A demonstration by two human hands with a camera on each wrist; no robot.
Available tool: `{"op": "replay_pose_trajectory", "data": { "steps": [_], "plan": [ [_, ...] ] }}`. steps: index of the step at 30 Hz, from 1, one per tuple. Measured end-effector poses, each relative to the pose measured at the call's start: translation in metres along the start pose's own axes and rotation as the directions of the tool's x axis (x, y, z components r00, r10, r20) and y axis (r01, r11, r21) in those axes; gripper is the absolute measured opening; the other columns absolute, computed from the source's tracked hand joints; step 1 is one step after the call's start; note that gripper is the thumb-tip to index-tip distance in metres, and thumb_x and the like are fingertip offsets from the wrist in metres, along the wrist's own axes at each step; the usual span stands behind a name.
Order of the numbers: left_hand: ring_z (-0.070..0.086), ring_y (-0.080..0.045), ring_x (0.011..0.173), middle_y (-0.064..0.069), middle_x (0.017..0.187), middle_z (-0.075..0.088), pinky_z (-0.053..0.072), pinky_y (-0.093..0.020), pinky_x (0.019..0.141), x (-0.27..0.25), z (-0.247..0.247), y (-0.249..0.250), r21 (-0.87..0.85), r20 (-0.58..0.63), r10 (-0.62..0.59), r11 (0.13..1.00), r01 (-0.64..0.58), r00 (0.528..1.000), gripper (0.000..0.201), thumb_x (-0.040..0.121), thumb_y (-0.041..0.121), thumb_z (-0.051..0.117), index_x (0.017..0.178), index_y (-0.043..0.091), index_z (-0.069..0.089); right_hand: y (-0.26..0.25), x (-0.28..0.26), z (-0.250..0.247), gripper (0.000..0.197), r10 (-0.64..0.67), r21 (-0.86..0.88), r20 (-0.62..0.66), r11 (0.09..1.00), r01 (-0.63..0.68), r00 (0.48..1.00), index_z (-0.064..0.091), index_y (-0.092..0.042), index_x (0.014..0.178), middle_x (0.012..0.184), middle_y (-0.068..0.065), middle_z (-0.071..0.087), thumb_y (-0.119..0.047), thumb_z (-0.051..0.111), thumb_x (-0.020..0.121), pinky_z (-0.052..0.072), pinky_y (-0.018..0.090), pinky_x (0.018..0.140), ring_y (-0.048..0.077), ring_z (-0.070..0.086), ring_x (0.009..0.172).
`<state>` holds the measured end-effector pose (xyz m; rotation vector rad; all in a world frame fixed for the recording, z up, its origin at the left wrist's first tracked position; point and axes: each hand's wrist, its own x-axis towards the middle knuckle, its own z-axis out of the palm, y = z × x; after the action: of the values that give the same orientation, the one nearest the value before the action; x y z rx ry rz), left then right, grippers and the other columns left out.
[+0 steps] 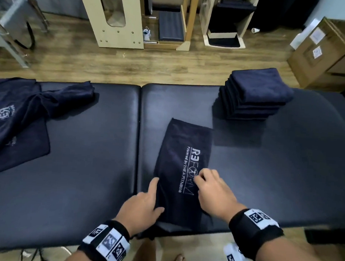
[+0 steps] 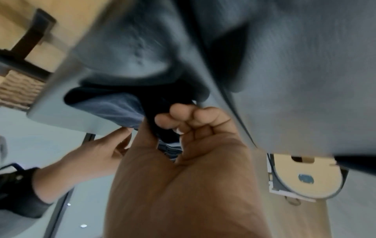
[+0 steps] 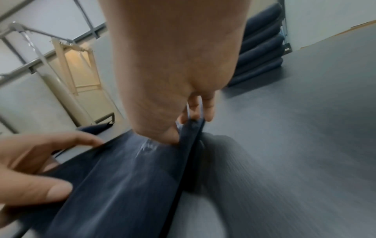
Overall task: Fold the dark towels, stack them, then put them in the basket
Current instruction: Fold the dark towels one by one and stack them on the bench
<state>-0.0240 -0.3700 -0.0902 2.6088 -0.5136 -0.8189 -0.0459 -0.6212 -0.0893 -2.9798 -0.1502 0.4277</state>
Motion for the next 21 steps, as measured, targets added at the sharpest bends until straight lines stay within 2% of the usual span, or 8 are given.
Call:
{"op": "replay_pose_trajectory", "data": {
  "steps": [2, 4, 6, 9, 12, 16, 19, 21],
  "plan": [
    [0.070, -0.024, 0.077, -0.003, 0.082, 0.073, 0.054, -0.038, 0.073, -0.009, 0.010, -0.001, 0.114, -0.100, 0.026, 0.993, -0.014, 0.995, 0.086, 0.086, 0.054, 0.063, 0.150, 0.023, 0.015, -0.002, -0.022, 0.007, 0.037, -0.012, 0.075, 0.043, 0.997, 0.009, 0.999, 0.056, -0.015, 0.112, 0.114, 0.004, 0.046, -0.008, 0.055, 0.076, 0.053, 0.043, 0.080, 0.030, 0.049, 0.100],
    [0.065, -0.022, 0.059, 0.000, 0.063, 0.065, 0.050, -0.036, 0.063, -0.017, 0.010, -0.005, 0.245, -0.243, 0.139, 0.966, -0.078, 0.960, 0.071, 0.076, 0.048, 0.076, 0.133, 0.020, 0.045, -0.006, -0.042, 0.010, 0.053, -0.036, 0.199, 0.088, 0.980, 0.017, 0.995, 0.049, -0.019, 0.128, 0.121, 0.001, 0.040, -0.012, 0.054, 0.076, 0.052, 0.042, 0.089, 0.028, 0.048, 0.108],
    [0.060, -0.023, 0.069, 0.004, 0.079, 0.058, 0.048, -0.036, 0.060, -0.021, 0.010, -0.012, 0.291, -0.291, 0.287, 0.935, -0.201, 0.913, 0.053, 0.070, 0.033, 0.079, 0.115, 0.023, 0.055, -0.013, -0.057, 0.010, 0.065, -0.048, 0.267, 0.138, 0.964, 0.009, 0.989, 0.038, -0.027, 0.137, 0.130, -0.003, 0.033, -0.026, 0.059, 0.075, 0.052, 0.042, 0.092, 0.026, 0.045, 0.117],
    [0.049, -0.023, 0.091, 0.002, 0.112, 0.046, 0.046, -0.035, 0.068, -0.020, 0.006, -0.018, 0.382, -0.147, 0.404, 0.865, -0.325, 0.903, 0.046, 0.064, 0.026, 0.069, 0.108, 0.023, 0.058, -0.026, -0.069, 0.014, 0.079, -0.050, 0.213, 0.209, 0.977, 0.005, 0.977, 0.031, -0.032, 0.138, 0.144, -0.001, 0.020, -0.040, 0.071, 0.070, 0.054, 0.045, 0.091, 0.026, 0.039, 0.123],
    [0.049, -0.021, 0.096, 0.005, 0.125, 0.045, 0.042, -0.032, 0.070, -0.016, 0.005, -0.022, 0.496, -0.047, 0.414, 0.800, -0.339, 0.909, 0.055, 0.062, 0.026, 0.068, 0.115, 0.027, 0.055, -0.031, -0.072, 0.018, 0.058, -0.010, 0.137, 0.205, 0.990, -0.018, 0.979, 0.039, -0.026, 0.126, 0.145, 0.001, 0.018, -0.026, 0.072, 0.079, 0.055, 0.044, 0.085, 0.029, 0.043, 0.120],
    [0.053, -0.017, 0.084, 0.009, 0.111, 0.052, 0.036, -0.028, 0.062, -0.007, 0.000, -0.026, 0.545, -0.029, 0.437, 0.761, -0.352, 0.899, 0.054, 0.052, 0.012, 0.074, 0.101, 0.028, 0.060, -0.027, -0.072, 0.025, 0.017, -0.047, 0.140, 0.129, 0.990, 0.029, 0.991, 0.044, -0.017, 0.103, 0.125, 0.001, 0.033, -0.014, 0.054, 0.089, 0.052, 0.044, 0.074, 0.031, 0.056, 0.098],
    [0.055, -0.015, 0.078, 0.011, 0.101, 0.056, 0.039, -0.029, 0.061, -0.002, -0.004, -0.027, 0.560, -0.023, 0.470, 0.737, -0.378, 0.882, 0.039, 0.058, 0.012, 0.077, 0.090, 0.029, 0.065, -0.022, -0.069, 0.024, 0.008, -0.076, 0.116, 0.138, 0.991, 0.060, 0.987, 0.048, -0.015, 0.101, 0.112, 0.005, 0.044, -0.013, 0.045, 0.093, 0.047, 0.045, 0.068, 0.038, 0.058, 0.084],
    [0.058, -0.015, 0.079, 0.013, 0.097, 0.059, 0.042, -0.030, 0.062, 0.003, -0.009, -0.027, 0.503, -0.036, 0.454, 0.778, -0.376, 0.890, 0.035, 0.061, 0.012, 0.074, 0.089, 0.030, 0.066, -0.019, -0.064, 0.017, 0.006, -0.059, 0.185, 0.141, 0.982, 0.032, 0.988, 0.044, -0.021, 0.093, 0.106, 0.005, 0.051, -0.016, 0.043, 0.092, 0.047, 0.045, 0.070, 0.040, 0.058, 0.086]
  ]
}}
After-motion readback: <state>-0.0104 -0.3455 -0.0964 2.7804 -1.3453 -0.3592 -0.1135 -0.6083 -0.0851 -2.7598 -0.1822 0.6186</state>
